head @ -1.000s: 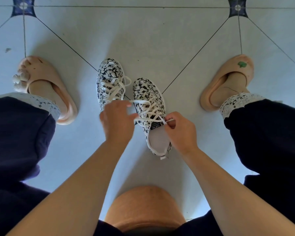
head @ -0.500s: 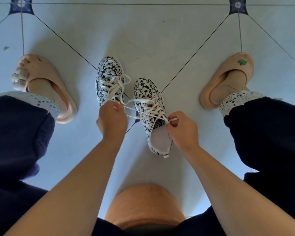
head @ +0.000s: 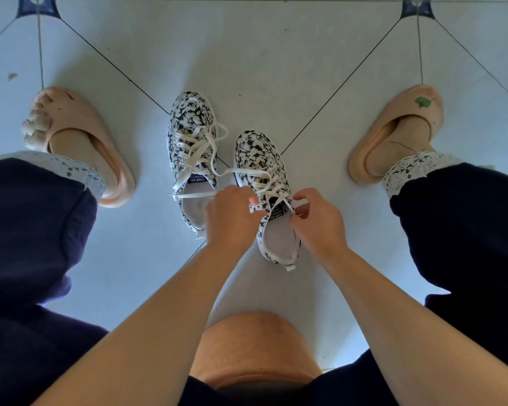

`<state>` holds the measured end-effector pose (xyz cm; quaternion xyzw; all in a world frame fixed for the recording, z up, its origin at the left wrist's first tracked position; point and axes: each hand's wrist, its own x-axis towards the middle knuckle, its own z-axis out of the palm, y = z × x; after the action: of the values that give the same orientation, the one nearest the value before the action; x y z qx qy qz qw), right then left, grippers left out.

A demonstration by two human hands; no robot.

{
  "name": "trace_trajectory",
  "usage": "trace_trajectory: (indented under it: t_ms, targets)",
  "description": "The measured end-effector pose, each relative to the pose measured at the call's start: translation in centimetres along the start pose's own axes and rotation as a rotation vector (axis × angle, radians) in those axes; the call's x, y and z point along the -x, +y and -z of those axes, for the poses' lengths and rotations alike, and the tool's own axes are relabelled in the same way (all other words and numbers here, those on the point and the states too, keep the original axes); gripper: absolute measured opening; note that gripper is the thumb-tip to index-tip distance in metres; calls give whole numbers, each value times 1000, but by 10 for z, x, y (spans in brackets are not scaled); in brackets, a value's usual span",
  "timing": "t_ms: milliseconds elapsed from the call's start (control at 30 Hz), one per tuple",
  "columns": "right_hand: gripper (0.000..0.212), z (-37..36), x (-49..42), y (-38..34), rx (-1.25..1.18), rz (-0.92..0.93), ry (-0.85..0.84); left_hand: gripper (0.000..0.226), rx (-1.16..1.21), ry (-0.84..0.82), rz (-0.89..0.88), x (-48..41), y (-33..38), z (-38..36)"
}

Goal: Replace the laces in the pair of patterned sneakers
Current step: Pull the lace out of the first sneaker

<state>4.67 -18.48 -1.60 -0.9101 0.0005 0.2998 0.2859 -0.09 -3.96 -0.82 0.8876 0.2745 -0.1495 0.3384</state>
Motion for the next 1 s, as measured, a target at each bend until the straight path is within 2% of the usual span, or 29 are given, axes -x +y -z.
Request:
trace_trajectory:
  t_ms: [67, 167, 233, 333, 433, 533, 567, 600, 667, 733, 767, 833, 900, 1000]
  targets:
    - [46, -2, 2, -1, 125, 82, -23, 28, -46, -65, -11, 4, 7, -10]
    - [52, -6, 1, -8, 288, 217, -68, 27, -100, -68, -1, 4, 8, -17]
    - [45, -7, -2, -11, 388, 280, -91, 25, -96, -64, 8, 3, 8, -20]
    - [22, -6, -8, -15, 492, 323, -71, 21, -34, -65, 18, 4, 9, -22]
    - [5, 2, -15, -16, 192, 220, 43, 22, 107, -8, 92, 8, 5, -23]
    - [18, 14, -23, -10, -452, -228, 265, 23, 218, 33, 129, 9, -1, -23]
    - [20, 15, -23, -5, -558, -351, 256, 20, 235, 25, 123, 9, -2, -23]
    - [19, 14, -22, -2, -536, -402, 202, 17, 245, 18, 113, 9, -3, -24]
    - [23, 10, -17, -2, -274, -278, 79, 12, 285, 11, 111, 10, -6, -26]
    - [41, 8, -13, -9, -11, 21, 35, 10, 334, 6, 119, 11, -8, -26]
    - [43, 6, -13, -16, 105, 150, 20, 10, 347, 2, 117, 11, -8, -26]
    - [33, 1, -12, -27, 344, 333, -21, 10, 367, 2, 124, 11, -9, -25]
    - [20, -4, -10, -33, 495, 408, -64, 10, 389, 11, 137, 12, -9, -23]
    - [16, -2, -12, -26, 546, 443, -44, 12, 416, 20, 139, 12, -9, -22]
